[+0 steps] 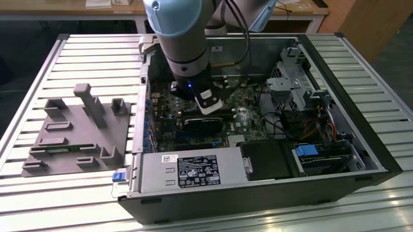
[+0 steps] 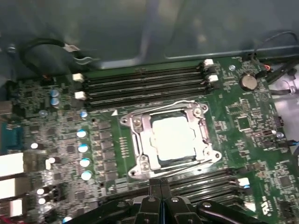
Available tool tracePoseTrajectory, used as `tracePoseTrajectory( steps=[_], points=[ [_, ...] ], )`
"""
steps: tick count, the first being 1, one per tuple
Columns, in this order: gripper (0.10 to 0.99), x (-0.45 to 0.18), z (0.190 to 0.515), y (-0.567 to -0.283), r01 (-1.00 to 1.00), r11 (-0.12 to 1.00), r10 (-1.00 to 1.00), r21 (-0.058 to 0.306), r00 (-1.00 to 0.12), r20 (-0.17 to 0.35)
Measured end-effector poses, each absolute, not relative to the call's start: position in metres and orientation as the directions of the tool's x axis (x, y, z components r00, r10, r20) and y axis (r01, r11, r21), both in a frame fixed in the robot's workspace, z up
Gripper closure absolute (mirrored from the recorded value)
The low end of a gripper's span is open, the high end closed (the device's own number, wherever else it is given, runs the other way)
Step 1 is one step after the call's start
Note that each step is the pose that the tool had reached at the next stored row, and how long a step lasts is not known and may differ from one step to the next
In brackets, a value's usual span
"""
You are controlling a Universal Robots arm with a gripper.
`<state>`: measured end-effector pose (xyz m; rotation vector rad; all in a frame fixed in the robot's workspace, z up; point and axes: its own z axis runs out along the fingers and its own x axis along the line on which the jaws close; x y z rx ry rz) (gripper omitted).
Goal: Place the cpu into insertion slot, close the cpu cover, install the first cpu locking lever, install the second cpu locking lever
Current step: 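Install the second cpu locking lever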
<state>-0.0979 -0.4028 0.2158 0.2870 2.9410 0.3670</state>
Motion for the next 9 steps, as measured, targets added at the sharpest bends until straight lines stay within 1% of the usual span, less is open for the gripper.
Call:
tracePoseTrajectory(
  steps=[5,9],
  points=[
    [0.984,-0.0935,0.2158,-0.4009,0.172,0.961,0.206,0.218,-0.968,-0.144],
    [0.984,-0.0896,0.2158,-0.3986,0.174,0.965,0.204,0.198,-0.968,-0.145]
  ],
)
